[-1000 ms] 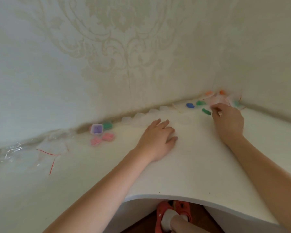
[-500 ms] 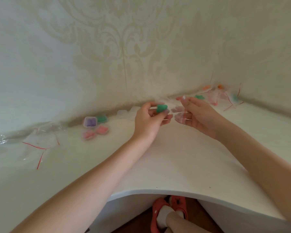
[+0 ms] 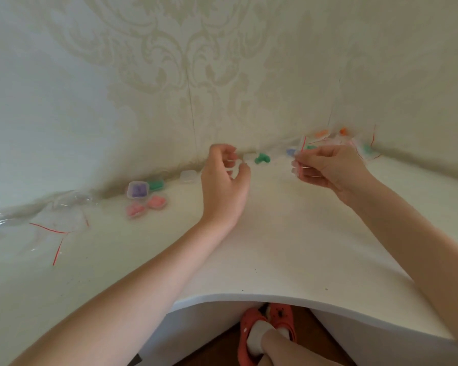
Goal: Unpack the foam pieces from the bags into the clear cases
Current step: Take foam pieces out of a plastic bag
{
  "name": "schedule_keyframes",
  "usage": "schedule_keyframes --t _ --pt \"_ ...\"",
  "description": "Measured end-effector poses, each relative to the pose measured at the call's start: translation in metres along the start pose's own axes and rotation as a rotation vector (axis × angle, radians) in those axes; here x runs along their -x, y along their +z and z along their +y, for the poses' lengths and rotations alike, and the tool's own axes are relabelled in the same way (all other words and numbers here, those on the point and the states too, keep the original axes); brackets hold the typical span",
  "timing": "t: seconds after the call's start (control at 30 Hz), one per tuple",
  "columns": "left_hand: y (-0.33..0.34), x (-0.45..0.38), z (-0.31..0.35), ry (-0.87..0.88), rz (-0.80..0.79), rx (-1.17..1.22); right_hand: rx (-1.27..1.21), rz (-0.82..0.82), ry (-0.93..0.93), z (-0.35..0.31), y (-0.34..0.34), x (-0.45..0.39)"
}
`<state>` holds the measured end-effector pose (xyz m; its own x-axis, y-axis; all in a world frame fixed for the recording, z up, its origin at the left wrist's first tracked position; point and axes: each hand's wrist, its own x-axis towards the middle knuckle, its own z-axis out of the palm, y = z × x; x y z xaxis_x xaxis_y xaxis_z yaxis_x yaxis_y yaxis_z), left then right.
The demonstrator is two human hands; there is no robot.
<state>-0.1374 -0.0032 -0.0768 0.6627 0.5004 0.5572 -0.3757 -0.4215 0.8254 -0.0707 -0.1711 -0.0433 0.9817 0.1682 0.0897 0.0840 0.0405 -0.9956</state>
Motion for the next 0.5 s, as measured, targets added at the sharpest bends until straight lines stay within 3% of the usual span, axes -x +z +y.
schedule_keyframes --t 0.1,0.2,0.33,0.5 --pt "0.001 0.006 0.011 0.159 -0.052 0.059 0.301 0.059 -0.267 -0.005 0.011 0.010" --pt "0.008 0.012 0.010 0.022 -0.193 0.147 0.575 0.023 -0.446 -0.004 0.024 0.021" --pt "0.009 0.007 0.002 -0.140 -0.211 0.229 0.758 -0.067 -0.529 -0.002 0.031 0.028" --pt "0.009 0.001 -0.002 -0.233 -0.154 0.277 0.786 -0.190 -0.545 -0.002 0.033 0.029"
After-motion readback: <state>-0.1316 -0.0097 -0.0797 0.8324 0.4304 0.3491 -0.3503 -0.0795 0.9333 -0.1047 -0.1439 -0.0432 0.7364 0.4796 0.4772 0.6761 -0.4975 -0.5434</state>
